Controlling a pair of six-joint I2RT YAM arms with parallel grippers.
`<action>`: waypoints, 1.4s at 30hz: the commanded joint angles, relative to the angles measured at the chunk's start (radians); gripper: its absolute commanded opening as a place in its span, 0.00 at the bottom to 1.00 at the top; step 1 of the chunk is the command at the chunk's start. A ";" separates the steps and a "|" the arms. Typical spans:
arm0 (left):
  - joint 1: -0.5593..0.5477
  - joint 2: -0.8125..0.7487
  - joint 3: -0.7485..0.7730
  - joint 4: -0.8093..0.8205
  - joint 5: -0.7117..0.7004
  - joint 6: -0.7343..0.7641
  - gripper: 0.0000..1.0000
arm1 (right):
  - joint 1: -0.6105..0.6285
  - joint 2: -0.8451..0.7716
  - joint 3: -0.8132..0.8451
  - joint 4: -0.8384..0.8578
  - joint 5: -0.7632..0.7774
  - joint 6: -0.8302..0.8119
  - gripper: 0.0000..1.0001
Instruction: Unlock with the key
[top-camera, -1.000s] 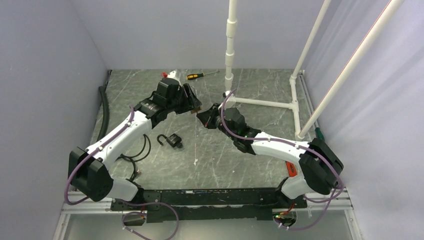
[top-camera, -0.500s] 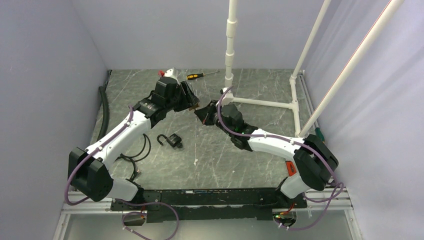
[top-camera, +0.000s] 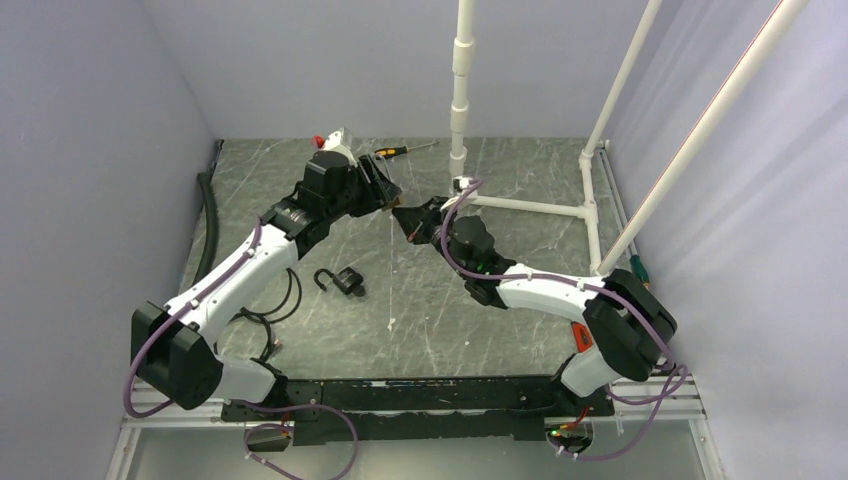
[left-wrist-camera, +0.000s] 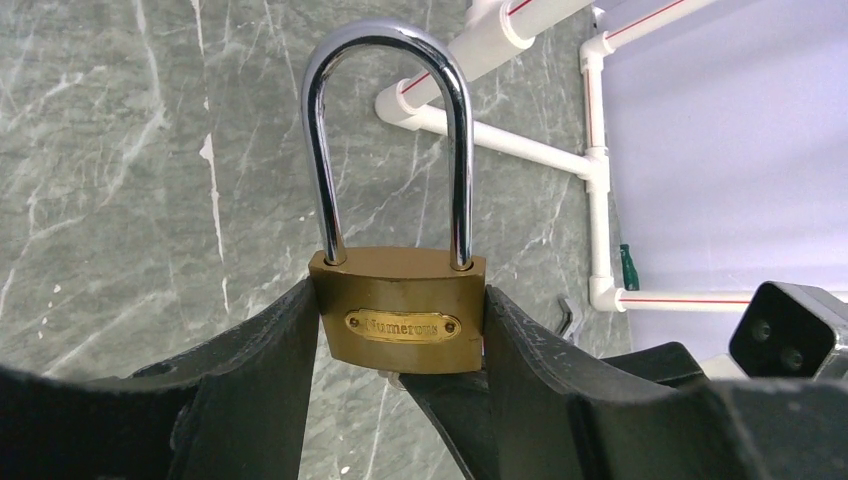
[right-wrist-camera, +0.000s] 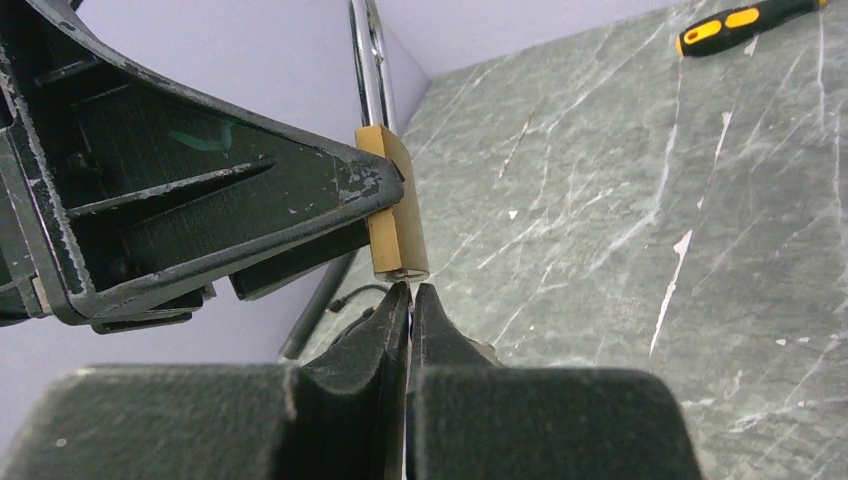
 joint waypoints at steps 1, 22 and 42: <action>-0.019 -0.066 -0.011 -0.016 0.118 -0.022 0.00 | -0.040 -0.027 -0.012 0.250 0.174 0.000 0.00; -0.018 -0.038 0.014 -0.084 0.018 0.027 0.00 | -0.040 -0.131 -0.084 -0.006 -0.036 -0.032 0.40; -0.016 0.009 0.028 -0.081 0.059 0.013 0.00 | 0.005 -0.121 -0.161 0.080 -0.191 -0.053 0.33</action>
